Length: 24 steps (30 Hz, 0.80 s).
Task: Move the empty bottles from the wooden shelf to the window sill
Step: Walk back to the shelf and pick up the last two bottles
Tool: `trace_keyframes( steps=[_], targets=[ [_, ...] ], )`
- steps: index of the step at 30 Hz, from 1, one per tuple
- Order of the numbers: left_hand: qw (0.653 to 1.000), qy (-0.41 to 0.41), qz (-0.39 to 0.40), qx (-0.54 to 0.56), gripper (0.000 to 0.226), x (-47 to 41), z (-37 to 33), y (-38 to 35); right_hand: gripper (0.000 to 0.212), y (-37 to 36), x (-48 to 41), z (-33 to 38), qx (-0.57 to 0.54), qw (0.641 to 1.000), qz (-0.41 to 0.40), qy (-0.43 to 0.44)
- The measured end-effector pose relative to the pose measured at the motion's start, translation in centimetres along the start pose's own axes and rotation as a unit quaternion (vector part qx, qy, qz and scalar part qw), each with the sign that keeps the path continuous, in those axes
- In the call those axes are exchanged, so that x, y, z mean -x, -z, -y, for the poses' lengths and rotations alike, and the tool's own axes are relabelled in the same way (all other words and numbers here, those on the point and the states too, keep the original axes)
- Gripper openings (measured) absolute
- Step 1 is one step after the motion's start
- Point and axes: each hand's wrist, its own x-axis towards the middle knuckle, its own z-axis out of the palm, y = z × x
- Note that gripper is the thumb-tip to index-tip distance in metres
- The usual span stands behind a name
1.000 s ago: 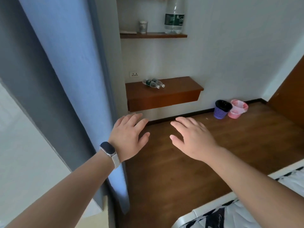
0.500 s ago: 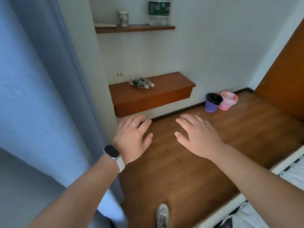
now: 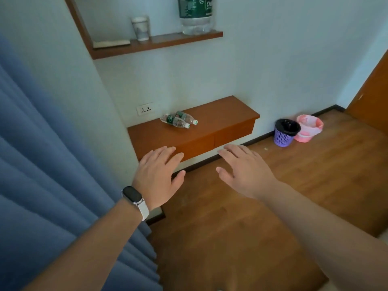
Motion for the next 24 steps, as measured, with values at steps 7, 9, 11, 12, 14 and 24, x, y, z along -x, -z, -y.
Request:
trace_keyframes(
  steps=[7, 9, 11, 12, 14, 24],
  targets=[
    [1.000, 0.020, 0.009, -0.005, 0.051, -5.6, 4.1, -1.5, 0.059, -0.8, -8.0, -0.8, -0.007, 1.000, 0.025, 0.014],
    [1.000, 0.029, 0.002, -0.007, 0.051, -6.7, 5.8, -2.3, 0.059, -1.0, -10.2, -0.2, -0.011, 0.999, 0.037, 0.022],
    [0.999, 0.033, -0.011, -0.001, 0.049, -8.2, 7.7, -3.2, 0.059, -1.2, -12.6, 0.3, -0.007, 0.999, 0.040, 0.034],
    [0.999, 0.036, -0.019, 0.006, 0.048, -9.0, 8.7, -3.8, 0.059, -1.4, -13.9, 0.5, -0.001, 0.999, 0.039, 0.038],
    [0.999, 0.035, -0.034, 0.015, 0.045, -10.7, 10.5, -5.2, 0.058, -1.9, -16.4, 0.6, 0.011, 0.999, 0.039, 0.037],
    [0.998, -0.021, -0.049, 0.040, 0.045, -21.8, 20.0, -11.5, 0.055, -3.9, -29.2, 1.4, 0.061, 0.998, 0.015, -0.016]
  ],
)
